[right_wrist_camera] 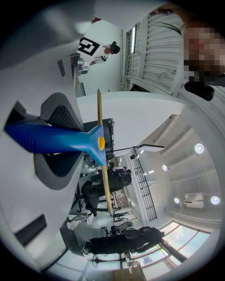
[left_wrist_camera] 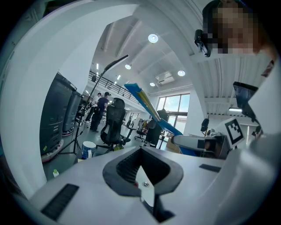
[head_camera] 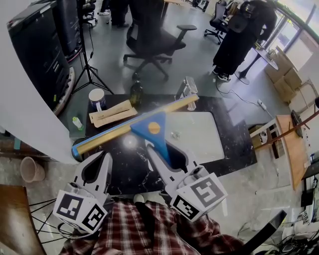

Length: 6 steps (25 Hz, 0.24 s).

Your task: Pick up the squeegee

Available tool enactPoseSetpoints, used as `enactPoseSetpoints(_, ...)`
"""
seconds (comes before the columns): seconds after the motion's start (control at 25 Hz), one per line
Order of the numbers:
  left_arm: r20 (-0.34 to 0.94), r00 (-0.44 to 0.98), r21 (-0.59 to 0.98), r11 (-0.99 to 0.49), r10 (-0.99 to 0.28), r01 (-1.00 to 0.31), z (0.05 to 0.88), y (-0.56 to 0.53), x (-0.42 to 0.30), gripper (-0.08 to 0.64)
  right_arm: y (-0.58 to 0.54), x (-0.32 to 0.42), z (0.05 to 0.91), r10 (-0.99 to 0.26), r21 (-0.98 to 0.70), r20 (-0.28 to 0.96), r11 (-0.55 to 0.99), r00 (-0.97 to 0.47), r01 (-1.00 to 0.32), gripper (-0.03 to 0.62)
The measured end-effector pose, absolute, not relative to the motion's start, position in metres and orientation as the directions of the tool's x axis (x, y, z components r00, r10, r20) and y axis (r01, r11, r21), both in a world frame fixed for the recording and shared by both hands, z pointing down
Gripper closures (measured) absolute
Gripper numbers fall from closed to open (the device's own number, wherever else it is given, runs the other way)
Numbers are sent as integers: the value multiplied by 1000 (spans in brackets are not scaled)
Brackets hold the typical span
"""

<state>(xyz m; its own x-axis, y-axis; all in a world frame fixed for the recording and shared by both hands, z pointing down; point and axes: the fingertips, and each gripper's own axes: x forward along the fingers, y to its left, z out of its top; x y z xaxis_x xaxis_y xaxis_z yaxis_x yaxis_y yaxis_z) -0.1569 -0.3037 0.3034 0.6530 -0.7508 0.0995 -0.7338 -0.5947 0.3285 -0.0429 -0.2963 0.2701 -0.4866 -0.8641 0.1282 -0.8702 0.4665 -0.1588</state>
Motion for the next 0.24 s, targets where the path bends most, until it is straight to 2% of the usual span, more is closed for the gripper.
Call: enactPoseSetpoints(0.24, 100, 650, 332, -591, -753, -735, 303, -303, -156, 551, -296, -43, 268, -858, -155, 130, 476, -496, -865, 454)
